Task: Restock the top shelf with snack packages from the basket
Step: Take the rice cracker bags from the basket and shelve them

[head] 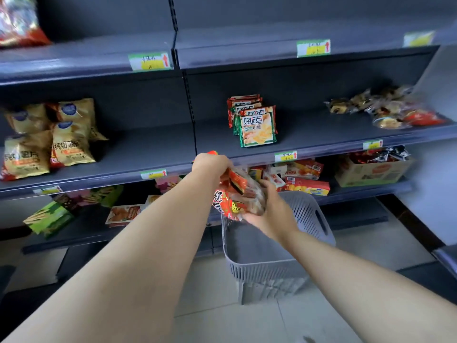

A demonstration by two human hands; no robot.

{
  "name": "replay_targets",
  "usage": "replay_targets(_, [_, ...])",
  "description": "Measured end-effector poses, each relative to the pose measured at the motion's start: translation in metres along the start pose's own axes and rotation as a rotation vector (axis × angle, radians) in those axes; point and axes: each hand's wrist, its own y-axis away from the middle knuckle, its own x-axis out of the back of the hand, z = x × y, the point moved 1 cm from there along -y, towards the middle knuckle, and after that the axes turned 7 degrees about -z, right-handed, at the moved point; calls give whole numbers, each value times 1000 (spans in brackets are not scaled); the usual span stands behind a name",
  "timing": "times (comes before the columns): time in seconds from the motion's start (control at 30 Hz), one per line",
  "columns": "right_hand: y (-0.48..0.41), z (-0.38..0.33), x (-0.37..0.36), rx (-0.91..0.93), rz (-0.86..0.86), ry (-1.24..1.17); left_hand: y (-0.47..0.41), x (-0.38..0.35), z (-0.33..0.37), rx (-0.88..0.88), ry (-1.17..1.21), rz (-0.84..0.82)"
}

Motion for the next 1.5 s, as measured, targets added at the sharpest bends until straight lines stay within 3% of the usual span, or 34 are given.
replay_targets(0.07, [-2, -4, 6, -95, 46, -160, 4, 13, 0, -30, 55, 30])
replay_targets(0.2, [3, 7, 18, -228, -91, -470, -4, 50, -15, -112, -101, 194])
replay_targets(0.43, [26, 20, 43, -256, -251, -686, 24, 50, -79, 93, -164, 206])
replay_targets(0.53, [31, 17, 56, -174, -262, -429, 48, 33, -82, -125, -351, 204])
replay_targets(0.67, [35, 6, 61, 34, -285, 368, 83, -6, -52, -424, -614, 18])
replay_targets(0.7, [37, 6, 61, 97, -276, 488, 93, -18, -47, -414, -746, -82])
replay_targets(0.8, [47, 5, 64, 263, -260, 660, 116, -49, -49, -170, -1250, -308])
replay_targets(0.87, [53, 9, 65, 299, -268, 677, 125, -61, -57, -121, -1500, -226])
replay_targets(0.93, [58, 14, 66, 335, -254, 657, 132, -71, -63, -132, -1551, -102])
replay_targets(1.07, [60, 27, 76, 360, -147, 540, 131, -66, -73, -6, -1423, 42])
replay_targets(1.13, [60, 31, 87, 241, -154, 418, 130, -57, -82, 45, -1309, 125])
replay_targets(1.3, [57, 45, 75, -221, -349, 82, 141, -37, -102, 106, -851, 314])
replay_targets(1.37, [63, 49, 67, -321, -413, -20, 149, -30, -112, 91, -622, 368])
replay_targets(1.43, [69, 55, 58, -391, -512, -135, 159, -18, -123, 90, -236, 374])
replay_targets(1.5, [74, 56, 45, -460, -632, -352, 170, -6, -130, 43, -74, 366])
